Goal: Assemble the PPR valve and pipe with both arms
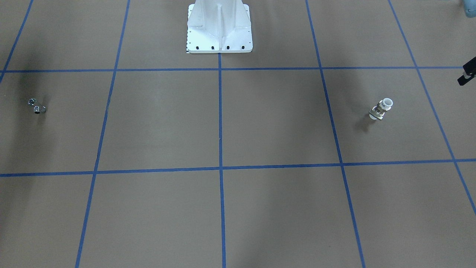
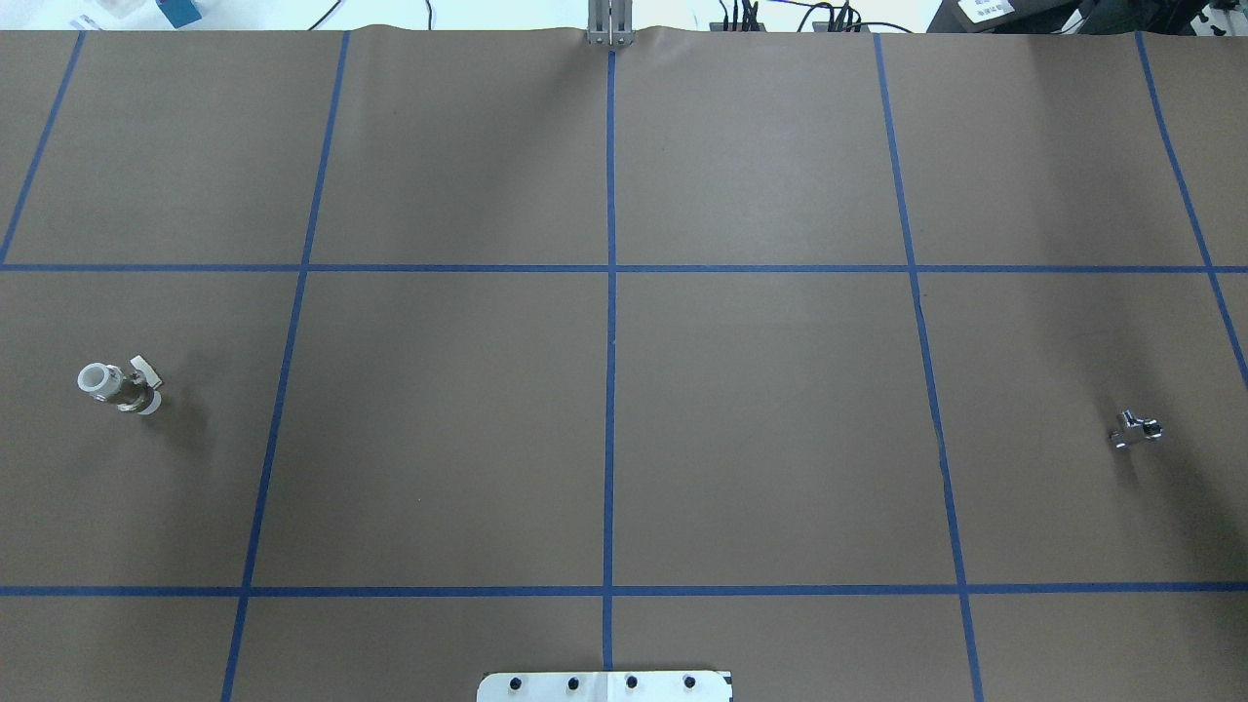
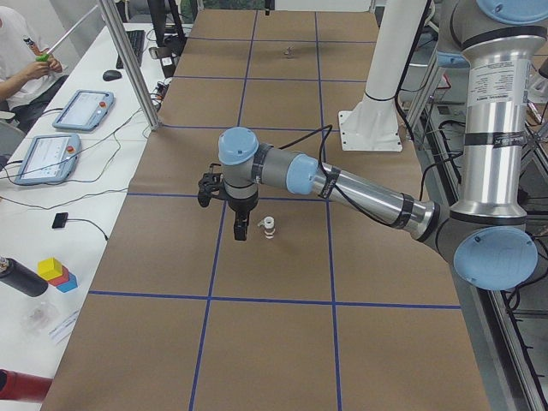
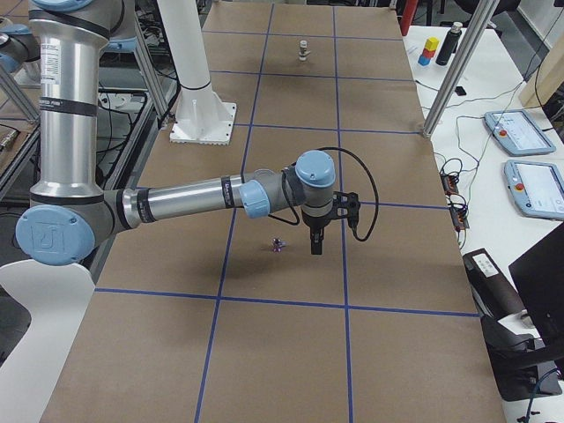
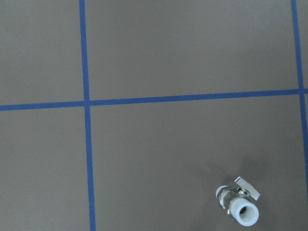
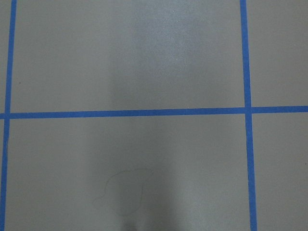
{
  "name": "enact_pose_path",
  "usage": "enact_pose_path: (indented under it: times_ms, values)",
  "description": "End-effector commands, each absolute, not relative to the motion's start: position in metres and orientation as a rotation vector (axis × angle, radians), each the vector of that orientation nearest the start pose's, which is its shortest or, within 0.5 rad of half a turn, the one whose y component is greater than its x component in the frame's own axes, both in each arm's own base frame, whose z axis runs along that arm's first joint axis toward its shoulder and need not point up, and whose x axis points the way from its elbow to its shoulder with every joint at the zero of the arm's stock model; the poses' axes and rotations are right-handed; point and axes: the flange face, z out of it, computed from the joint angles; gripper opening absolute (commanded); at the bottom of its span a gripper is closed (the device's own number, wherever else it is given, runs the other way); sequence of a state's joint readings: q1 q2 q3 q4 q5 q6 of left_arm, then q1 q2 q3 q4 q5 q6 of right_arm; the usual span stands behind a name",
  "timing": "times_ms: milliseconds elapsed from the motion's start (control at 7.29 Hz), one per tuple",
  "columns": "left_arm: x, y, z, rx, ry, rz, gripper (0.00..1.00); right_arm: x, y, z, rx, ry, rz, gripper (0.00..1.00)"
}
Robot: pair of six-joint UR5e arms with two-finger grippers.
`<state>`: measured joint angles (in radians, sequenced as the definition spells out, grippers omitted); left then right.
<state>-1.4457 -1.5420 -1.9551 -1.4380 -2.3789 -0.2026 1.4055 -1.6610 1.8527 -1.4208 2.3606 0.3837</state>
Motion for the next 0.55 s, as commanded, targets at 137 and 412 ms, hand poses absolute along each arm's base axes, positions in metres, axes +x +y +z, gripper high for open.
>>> enact_pose_path:
  times_ms: [137, 412]
  values:
    - [-0.004, -0.464, 0.479, 0.107, 0.834, 0.024, 1.0, -0.015, -0.462, 0.543, 0.104, -0.842, 0.069, 1.0]
    - [-0.005, -0.461, 0.477, 0.114, 0.838, 0.025, 1.0, -0.016, -0.456, 0.538, 0.089, -0.891, 0.061, 1.0]
